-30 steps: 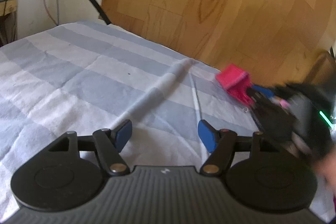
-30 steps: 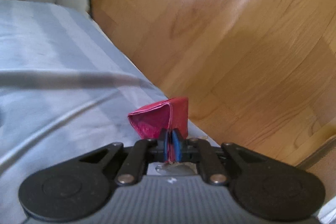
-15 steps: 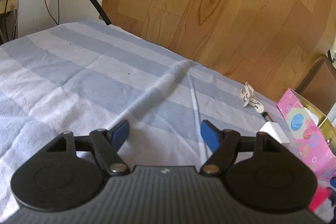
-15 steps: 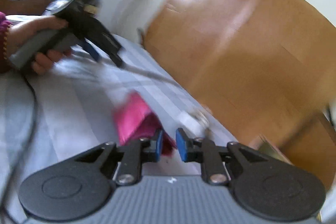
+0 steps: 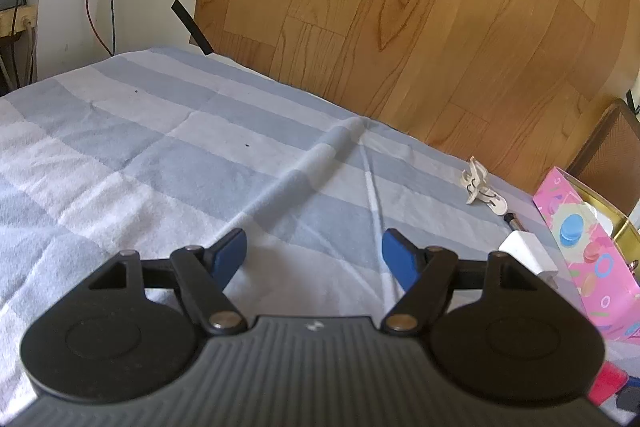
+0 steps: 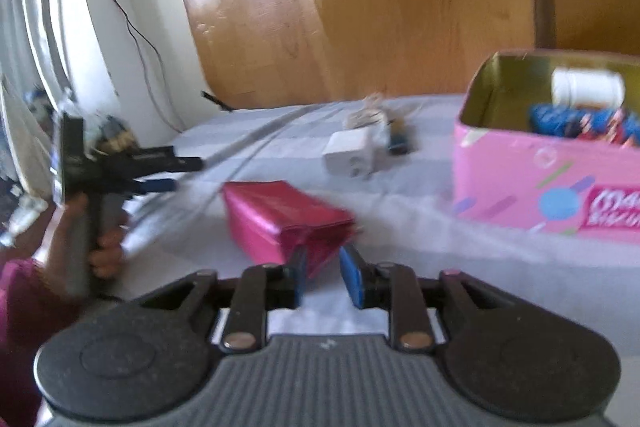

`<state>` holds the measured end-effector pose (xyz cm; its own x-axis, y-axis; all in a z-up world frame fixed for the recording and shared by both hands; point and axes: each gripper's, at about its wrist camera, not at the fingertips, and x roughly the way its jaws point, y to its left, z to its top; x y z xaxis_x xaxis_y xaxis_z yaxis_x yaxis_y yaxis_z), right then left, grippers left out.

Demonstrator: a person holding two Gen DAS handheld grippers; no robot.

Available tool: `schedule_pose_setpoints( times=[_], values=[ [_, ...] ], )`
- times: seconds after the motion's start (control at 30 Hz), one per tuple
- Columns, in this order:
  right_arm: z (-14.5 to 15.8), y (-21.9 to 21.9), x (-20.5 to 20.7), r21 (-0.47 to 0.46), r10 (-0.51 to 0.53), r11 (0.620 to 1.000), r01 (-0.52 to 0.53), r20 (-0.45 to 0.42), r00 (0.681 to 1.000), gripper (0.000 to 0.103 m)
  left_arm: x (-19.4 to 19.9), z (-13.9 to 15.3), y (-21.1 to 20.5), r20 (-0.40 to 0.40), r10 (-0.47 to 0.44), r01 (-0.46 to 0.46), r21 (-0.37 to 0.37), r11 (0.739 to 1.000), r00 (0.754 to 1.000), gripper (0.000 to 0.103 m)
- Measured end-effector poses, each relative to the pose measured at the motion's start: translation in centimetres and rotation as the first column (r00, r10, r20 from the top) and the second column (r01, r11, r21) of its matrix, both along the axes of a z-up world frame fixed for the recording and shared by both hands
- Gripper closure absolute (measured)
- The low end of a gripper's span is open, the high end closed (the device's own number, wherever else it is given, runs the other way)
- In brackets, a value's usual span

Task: Organize rigid objects
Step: 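Close the right tool on the red pouch and lift it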

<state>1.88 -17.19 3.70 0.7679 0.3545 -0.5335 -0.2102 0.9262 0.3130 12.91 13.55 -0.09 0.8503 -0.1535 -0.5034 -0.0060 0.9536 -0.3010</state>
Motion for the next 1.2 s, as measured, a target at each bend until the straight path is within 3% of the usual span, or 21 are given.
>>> schedule_pose_setpoints(
  times=[0.07,0.23,0.37,0.43,0.53,0.63,0.73,0.93,1.13,1.17,1.2],
  values=[
    [-0.1,-0.5,0.0,0.085,0.016,0.996,-0.013,-0.036,0.999,0.064,0.0,0.0,0.0,0.000,-0.003,0.003,-0.001,1.000,1.000,0.027],
    [-0.7,-1.6,1.4,0.277,0.027,0.961,0.013,-0.140,0.990,0.058,-0.1,0.0,-0.1,0.010,-0.023,0.023,-0.007,1.000,1.000,0.027],
    [-1.8,-1.4,3.4,0.339,0.038,0.940,0.041,-0.221,0.974,0.058,-0.5,0.2,-0.4,0.035,-0.074,0.075,-0.036,0.997,0.997,0.027],
    [-2.0,-0.9,4.1,0.348,0.042,0.937,0.044,-0.234,0.971,0.058,-0.7,0.4,-0.4,0.040,-0.131,0.134,-0.092,0.987,0.991,0.027],
    [-1.9,-0.3,4.2,0.339,0.051,0.940,0.028,-0.224,0.973,0.058,-1.6,1.2,-1.1,0.078,-0.227,0.236,-0.133,0.963,0.971,0.026],
    [-1.5,0.3,3.4,0.282,0.054,0.959,0.003,-0.196,0.979,0.058,-2.9,2.2,-2.5,0.121,-0.313,0.328,-0.130,0.936,0.942,0.016],
    [-1.3,0.6,2.6,0.241,0.053,0.971,-0.011,-0.171,0.984,0.058,-3.3,2.2,-4.1,0.115,-0.379,0.393,-0.149,0.907,0.918,0.014],
    [-0.9,1.2,1.9,0.165,0.048,0.986,-0.026,-0.133,0.990,0.058,-4.3,1.5,-7.4,0.075,-0.466,0.472,-0.152,0.868,0.881,0.014],
    [-0.1,2.4,1.4,0.057,0.048,0.997,-0.044,-0.069,0.996,0.056,-5.0,0.5,-8.7,0.041,-0.493,0.492,-0.168,0.854,0.869,0.015],
    [0.0,2.5,1.5,0.045,0.050,0.998,-0.047,-0.063,0.997,0.056,-4.9,0.2,-9.0,0.023,-0.497,0.493,-0.176,0.852,0.867,0.017],
    [0.0,2.7,1.5,0.036,0.051,0.998,-0.049,-0.058,0.997,0.056,-5.0,0.0,-9.4,0.010,-0.505,0.498,-0.186,0.847,0.863,0.025]
  ],
)
